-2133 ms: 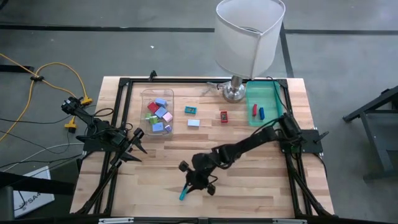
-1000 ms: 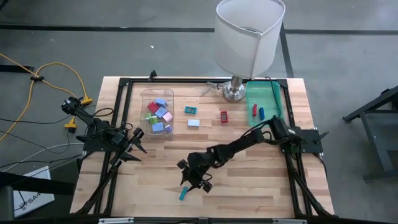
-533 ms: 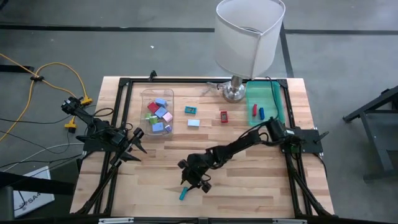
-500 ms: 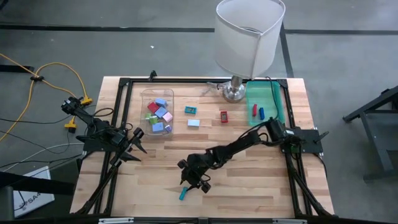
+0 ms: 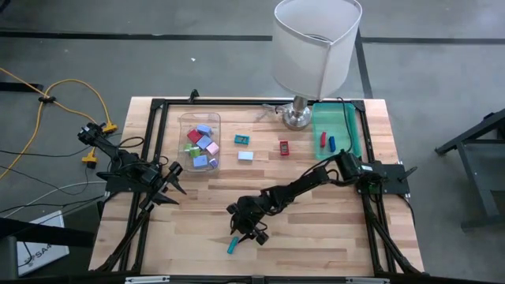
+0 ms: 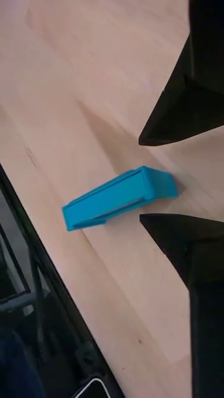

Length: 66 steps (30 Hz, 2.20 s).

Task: Pick & Place Office items
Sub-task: Put the bottom light blue mini digital clock into the light blue bin

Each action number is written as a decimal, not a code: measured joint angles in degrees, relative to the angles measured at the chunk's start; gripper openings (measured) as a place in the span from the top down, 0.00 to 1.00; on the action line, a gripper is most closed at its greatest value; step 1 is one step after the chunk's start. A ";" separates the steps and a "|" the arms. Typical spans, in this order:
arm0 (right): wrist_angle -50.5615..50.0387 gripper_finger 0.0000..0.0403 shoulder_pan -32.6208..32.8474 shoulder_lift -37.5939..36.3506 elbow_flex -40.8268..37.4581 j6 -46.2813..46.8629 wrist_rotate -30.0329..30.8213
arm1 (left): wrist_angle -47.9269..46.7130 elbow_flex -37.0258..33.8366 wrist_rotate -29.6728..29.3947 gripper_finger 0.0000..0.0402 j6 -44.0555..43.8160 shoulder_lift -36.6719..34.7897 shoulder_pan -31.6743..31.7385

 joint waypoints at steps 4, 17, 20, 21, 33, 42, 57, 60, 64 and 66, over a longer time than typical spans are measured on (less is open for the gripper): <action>0.04 0.58 0.00 0.00 0.00 0.02 -0.09 | 0.00 0.00 0.00 0.57 -0.01 0.02 0.00; 0.08 0.74 0.00 0.00 0.00 0.02 -0.11 | 0.00 0.00 0.00 0.57 0.01 0.01 0.00; 0.08 0.77 0.00 0.00 0.00 0.01 -0.14 | 0.00 0.01 0.00 0.57 0.02 0.01 0.01; 0.08 0.78 0.00 0.00 0.00 0.01 -0.14 | 0.00 0.00 0.00 0.57 -0.01 0.01 0.02; 0.06 0.89 -0.02 0.00 0.00 0.00 -0.18 | -0.02 0.00 0.00 0.57 0.02 0.00 0.00; 0.08 0.98 -0.02 0.00 0.00 0.00 -0.18 | -0.02 0.02 0.00 0.57 0.00 0.02 0.02; 0.04 0.98 -0.13 -0.04 0.00 2.47 0.32 | -0.02 0.01 -0.01 0.57 0.01 0.02 0.02; 0.06 0.98 -0.13 -0.05 0.00 2.40 0.99 | -0.02 0.00 -0.02 0.57 0.02 0.02 0.00; 0.06 0.98 -0.13 -0.08 0.00 2.38 1.63 | -0.02 0.00 0.00 0.57 0.02 0.02 0.01; -0.07 0.98 -0.13 -0.09 0.00 2.36 1.80 | -0.02 0.01 -0.01 0.57 0.02 0.00 0.00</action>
